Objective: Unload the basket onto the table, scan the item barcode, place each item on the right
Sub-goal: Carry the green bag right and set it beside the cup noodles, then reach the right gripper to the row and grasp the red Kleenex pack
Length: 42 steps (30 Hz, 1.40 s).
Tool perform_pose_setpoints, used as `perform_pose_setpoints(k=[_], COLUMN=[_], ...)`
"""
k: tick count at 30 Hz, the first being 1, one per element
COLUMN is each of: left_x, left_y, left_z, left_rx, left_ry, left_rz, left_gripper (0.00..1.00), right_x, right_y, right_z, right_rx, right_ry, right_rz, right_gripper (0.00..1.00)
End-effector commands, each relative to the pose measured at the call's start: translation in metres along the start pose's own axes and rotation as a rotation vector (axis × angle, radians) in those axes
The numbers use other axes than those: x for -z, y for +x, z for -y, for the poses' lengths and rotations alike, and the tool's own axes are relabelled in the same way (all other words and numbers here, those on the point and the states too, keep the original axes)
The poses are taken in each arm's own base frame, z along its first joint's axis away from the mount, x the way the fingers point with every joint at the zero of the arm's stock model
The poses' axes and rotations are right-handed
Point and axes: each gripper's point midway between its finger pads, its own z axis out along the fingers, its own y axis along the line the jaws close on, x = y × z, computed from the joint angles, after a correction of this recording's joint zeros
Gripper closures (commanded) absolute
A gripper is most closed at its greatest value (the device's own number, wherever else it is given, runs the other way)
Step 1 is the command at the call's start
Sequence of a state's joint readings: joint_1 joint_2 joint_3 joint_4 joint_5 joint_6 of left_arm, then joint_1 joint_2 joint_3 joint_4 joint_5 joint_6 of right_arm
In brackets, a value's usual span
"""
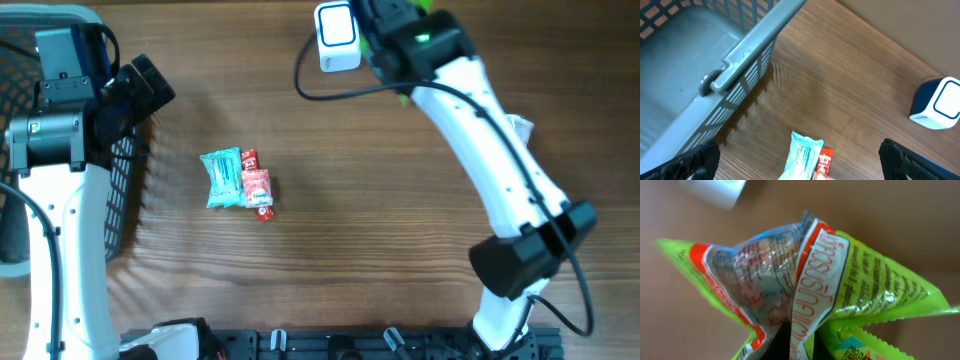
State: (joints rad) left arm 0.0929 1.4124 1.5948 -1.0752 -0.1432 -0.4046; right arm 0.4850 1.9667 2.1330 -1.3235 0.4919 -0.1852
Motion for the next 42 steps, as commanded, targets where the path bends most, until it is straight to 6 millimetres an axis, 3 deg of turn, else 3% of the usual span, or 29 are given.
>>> perform_pose_setpoints(k=[1,5,9,10,12,15,17,20,22,26,28,29,32,33,39,41,42], left_x=[0.005,0.005,0.005,0.005,0.005,0.005,0.005,0.005,0.005,0.005,0.005,0.005,0.005,0.005,0.005,0.005,0.005], left_y=[-0.005,-0.005,-0.005,-0.005,-0.005,-0.005,-0.005,-0.005,-0.005,-0.005,-0.005,-0.005,-0.005,-0.005,-0.005,-0.005,-0.005], left_z=[-0.001,-0.001,-0.001,-0.001,-0.001,-0.001,-0.001,-0.001,-0.001,-0.001,-0.001,-0.001,-0.001,-0.001,-0.001,-0.001,-0.001], left_rx=[-0.001,-0.001,-0.001,-0.001,-0.001,-0.001,-0.001,-0.001,-0.001,-0.001,-0.001,-0.001,-0.001,-0.001,-0.001,-0.001,-0.001], left_ry=[0.005,0.005,0.005,0.005,0.005,0.005,0.005,0.005,0.005,0.005,0.005,0.005,0.005,0.005,0.005,0.005,0.005], left_rz=[0.017,0.017,0.017,0.017,0.017,0.017,0.017,0.017,0.017,0.017,0.017,0.017,0.017,0.017,0.017,0.017,0.017], left_gripper=[0.0,0.0,0.0,0.0,0.0,0.0,0.0,0.0,0.0,0.0,0.0,0.0,0.0,0.0,0.0,0.0,0.0], right_x=[-0.044,-0.1,-0.143,-0.147,-0.15,-0.152,-0.155,-0.154,-0.146,-0.107,-0.087,-0.077,-0.023,-0.014,0.023,0.024,0.019], right_y=[0.074,0.163,0.198,0.202,0.206,0.204,0.198,0.168,0.152,0.096,0.08,0.073,0.041,0.032,-0.011,-0.014,-0.011], right_z=[-0.05,-0.042,-0.025,-0.024,-0.022,-0.018,-0.022,-0.057,-0.064,-0.063,-0.07,-0.085,-0.168,-0.182,-0.261,-0.292,-0.308], right_rx=[-0.223,-0.31,-0.415,-0.421,-0.409,-0.393,-0.41,-0.453,-0.408,-0.368,-0.343,-0.331,-0.287,-0.268,-0.292,-0.314,-0.318], right_ry=[-0.314,-0.228,-0.143,-0.143,-0.149,-0.134,-0.157,-0.348,-0.356,-0.356,-0.375,-0.439,-0.888,-0.941,-0.948,-0.958,-0.963], right_rz=[-0.332,-0.611,-0.634,-0.637,-0.641,-0.625,-0.6,-0.515,-0.471,-0.29,-0.225,-0.204,-0.118,-0.084,0.041,0.023,-0.005], right_gripper=[0.96,0.96,0.96,0.89,0.25,0.2,0.2,0.2,0.2,0.17,0.15,0.15,0.22,0.22,0.22,0.28,0.36])
